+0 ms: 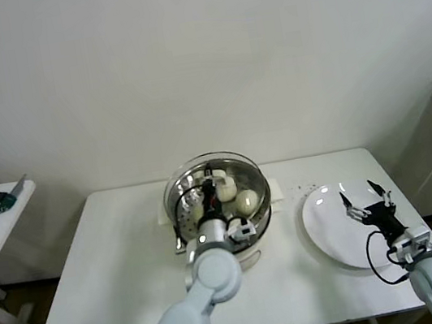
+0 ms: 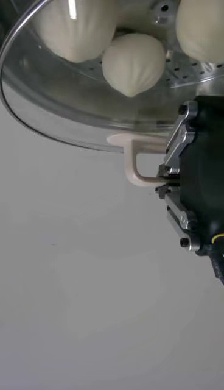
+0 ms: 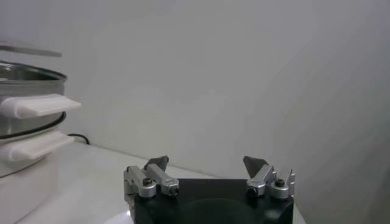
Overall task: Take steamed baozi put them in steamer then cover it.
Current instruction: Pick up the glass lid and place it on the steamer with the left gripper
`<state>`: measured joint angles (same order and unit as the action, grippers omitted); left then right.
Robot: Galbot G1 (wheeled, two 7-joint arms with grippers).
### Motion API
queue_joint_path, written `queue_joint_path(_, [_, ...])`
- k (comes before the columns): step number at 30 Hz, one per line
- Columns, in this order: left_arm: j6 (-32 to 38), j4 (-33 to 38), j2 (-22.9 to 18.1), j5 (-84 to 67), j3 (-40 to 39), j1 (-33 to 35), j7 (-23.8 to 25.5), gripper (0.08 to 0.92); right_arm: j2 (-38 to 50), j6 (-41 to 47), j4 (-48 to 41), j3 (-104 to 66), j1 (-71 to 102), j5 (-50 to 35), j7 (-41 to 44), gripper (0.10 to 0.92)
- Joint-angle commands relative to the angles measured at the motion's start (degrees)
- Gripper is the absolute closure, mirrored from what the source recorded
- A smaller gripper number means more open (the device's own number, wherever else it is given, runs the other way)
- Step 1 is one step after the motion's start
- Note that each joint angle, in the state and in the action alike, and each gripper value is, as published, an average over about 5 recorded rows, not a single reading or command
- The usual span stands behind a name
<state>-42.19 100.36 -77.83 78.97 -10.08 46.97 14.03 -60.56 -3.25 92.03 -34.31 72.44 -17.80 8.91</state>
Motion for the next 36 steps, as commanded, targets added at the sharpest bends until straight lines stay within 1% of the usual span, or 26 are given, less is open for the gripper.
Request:
queue_joint_path(1, [-2.8, -1.3, -0.7, 0.9, -0.8, -0.5, 2.2, 0.853, -0.1, -0.1, 0.0, -0.1, 0.0, 0.1, 0.1, 0.203])
queue_joint_path(13, [-2.8, -1.6, -0.3, 0.3, -1.5, -0.8, 2.1, 0.853, -0.2, -0.2, 0.0, -0.2, 0.0, 0.1, 0.2, 0.203])
queue_joint_path(36, [-2.8, -2.8, -1.0, 0.5, -1.4, -0.5, 1.5, 0.853, -0.1, -0.5, -0.1, -0.4, 0.0, 0.2, 0.7, 0.203])
